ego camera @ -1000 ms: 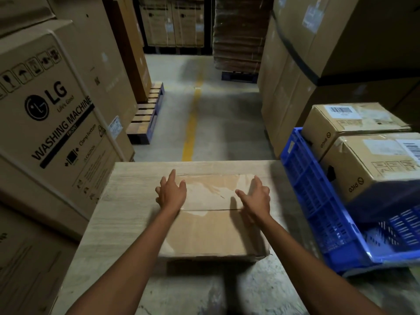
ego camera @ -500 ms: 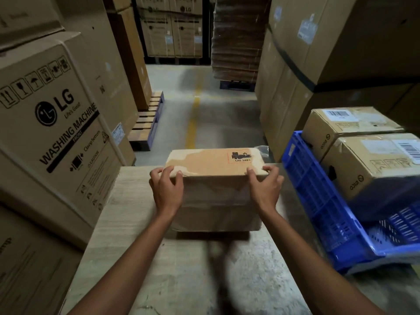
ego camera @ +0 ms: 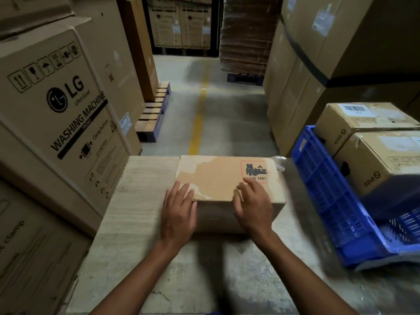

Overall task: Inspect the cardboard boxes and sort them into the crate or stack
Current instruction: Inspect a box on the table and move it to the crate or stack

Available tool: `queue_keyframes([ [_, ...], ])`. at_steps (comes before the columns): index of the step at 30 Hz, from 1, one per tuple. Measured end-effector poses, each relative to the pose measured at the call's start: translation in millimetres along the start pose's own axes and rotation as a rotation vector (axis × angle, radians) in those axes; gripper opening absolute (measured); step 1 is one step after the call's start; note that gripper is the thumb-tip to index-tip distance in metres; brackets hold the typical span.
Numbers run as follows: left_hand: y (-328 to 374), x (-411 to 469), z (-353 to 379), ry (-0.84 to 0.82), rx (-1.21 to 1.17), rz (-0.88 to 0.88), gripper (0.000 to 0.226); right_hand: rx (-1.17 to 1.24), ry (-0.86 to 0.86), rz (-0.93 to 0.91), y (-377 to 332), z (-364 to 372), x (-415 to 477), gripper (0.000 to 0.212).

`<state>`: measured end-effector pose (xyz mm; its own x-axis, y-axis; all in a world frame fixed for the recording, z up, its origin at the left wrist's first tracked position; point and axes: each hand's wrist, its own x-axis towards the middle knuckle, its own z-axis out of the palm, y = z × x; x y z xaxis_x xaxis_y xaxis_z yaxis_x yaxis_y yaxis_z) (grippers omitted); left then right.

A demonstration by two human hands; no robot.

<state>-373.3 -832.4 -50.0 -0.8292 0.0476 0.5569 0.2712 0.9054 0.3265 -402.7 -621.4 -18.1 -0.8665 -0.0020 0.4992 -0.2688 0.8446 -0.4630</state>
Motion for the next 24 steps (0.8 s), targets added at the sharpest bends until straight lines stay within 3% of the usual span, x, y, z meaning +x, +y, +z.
queue_keyframes([
  [3,-1,4,-1,-0.053,0.006,0.059,0.036,0.086,-0.075,-0.173,-30,15,-4,0.017],
  [7,3,15,-6,-0.177,0.053,-0.008,0.046,0.040,-0.149,-0.262,-46,31,-3,0.031],
  [11,6,17,-11,-0.212,0.040,-0.059,0.046,0.032,-0.058,-0.293,-42,42,-7,0.026],
  [15,6,29,-16,-0.195,0.093,-0.009,0.035,-0.061,-0.098,-0.324,-40,43,3,0.015],
  [22,6,70,-17,-0.320,0.046,-0.024,0.027,-0.225,-0.327,-0.257,-49,39,41,0.033],
  [24,5,75,-13,-0.400,0.015,-0.052,0.038,-0.200,-0.389,-0.246,-46,40,46,0.042],
])
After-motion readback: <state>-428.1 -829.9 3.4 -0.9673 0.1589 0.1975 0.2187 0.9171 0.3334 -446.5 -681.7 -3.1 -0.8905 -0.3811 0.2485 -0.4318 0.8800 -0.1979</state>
